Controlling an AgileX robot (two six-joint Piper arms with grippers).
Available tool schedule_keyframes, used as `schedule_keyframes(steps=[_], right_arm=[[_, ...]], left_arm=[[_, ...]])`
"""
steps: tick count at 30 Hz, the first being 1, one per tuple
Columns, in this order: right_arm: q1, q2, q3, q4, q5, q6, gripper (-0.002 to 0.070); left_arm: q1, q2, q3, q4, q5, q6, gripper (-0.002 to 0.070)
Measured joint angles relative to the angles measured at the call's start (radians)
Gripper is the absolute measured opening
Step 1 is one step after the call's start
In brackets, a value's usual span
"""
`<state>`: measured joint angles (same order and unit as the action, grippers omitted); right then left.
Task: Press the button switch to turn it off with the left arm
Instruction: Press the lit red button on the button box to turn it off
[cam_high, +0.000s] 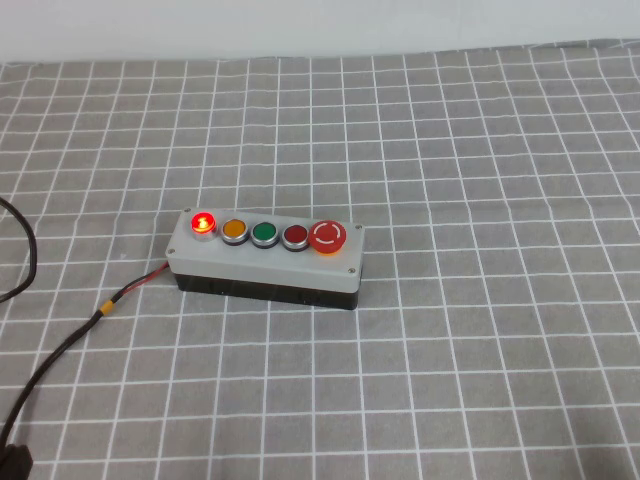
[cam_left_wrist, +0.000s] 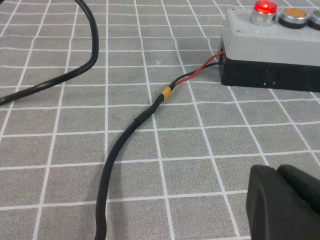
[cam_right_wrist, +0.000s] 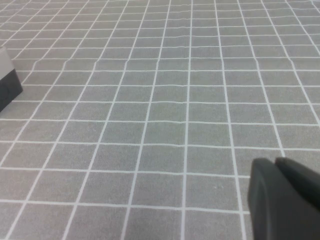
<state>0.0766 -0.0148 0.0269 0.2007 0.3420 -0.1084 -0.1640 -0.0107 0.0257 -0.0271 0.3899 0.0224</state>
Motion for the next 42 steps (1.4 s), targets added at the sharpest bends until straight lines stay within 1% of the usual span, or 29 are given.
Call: schedule_keyframes(steps=[29,32,35,39,42], right_arm=[[0.0,0.0,0.0,0.0,0.0,0.0,-0.0017],[0.0,0.0,0.0,0.0,0.0,0.0,-0.0017],[0.0,0.0,0.0,0.0,0.0,0.0,-0.0017],[0.0,0.0,0.0,0.0,0.0,0.0,-0.0017],[0.0,0.0,0.0,0.0,0.0,0.0,-0.0017]], left_arm=[[0.0,0.0,0.0,-0.001,0.0,0.003,-0.0003],[0.0,0.0,0.0,-0.048,-0.012,-0.001,-0.0003],[0.0,0.0,0.0,-0.128,-0.068,-0.028,-0.0003],[0.0,0.0,0.0,-0.317,-0.171,-0.091,-0.0003],[0.0,0.0,0.0,-0.391,-0.223,-0.108,-0.0003]])
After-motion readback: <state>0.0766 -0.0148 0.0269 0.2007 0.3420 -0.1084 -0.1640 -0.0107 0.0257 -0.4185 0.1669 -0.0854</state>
